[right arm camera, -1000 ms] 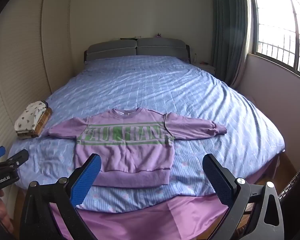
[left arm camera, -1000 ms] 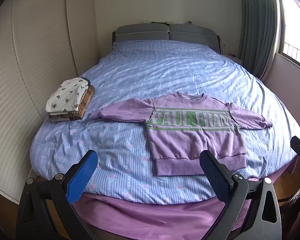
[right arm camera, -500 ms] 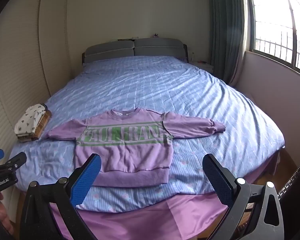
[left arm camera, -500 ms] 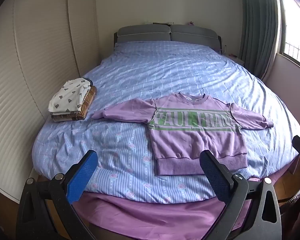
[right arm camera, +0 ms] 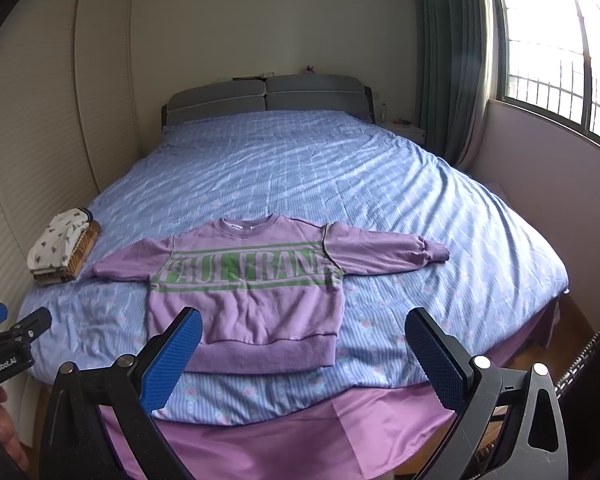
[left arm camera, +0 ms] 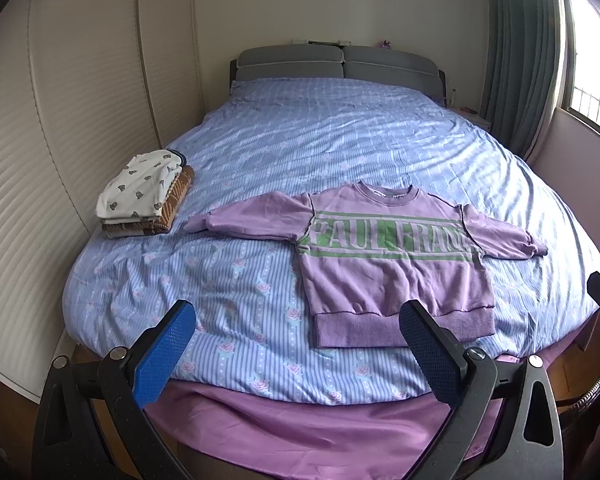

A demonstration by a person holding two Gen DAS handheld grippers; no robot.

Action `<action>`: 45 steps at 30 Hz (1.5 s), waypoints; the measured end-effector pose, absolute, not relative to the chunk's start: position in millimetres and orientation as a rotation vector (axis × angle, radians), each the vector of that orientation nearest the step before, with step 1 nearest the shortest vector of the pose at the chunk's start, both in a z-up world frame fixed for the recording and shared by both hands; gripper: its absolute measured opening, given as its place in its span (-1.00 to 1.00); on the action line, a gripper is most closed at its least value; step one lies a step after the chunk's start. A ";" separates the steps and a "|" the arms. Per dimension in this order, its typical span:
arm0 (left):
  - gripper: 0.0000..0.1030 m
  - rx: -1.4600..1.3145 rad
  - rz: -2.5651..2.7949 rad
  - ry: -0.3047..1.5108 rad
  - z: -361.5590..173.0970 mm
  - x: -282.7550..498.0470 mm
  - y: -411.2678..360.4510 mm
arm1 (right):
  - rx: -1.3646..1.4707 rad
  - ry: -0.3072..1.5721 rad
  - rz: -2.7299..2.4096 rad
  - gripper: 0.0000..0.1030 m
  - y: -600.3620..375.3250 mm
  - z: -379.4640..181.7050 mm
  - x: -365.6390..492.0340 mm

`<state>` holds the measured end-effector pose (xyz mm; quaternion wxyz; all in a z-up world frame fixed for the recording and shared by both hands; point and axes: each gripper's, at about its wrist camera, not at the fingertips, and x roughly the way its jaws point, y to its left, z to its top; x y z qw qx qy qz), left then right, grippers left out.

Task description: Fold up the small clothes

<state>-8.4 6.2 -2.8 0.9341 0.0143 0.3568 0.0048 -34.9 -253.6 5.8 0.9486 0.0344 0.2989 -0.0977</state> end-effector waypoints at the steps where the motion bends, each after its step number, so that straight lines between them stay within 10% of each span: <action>1: 1.00 0.029 0.010 0.730 -3.1 -8.3 6.4 | 0.069 0.608 -0.199 0.99 -253.4 5.7 -34.6; 45: 1.00 0.024 0.011 0.731 -4.4 -6.0 7.6 | 0.075 0.606 -0.201 0.99 -255.4 2.5 -33.0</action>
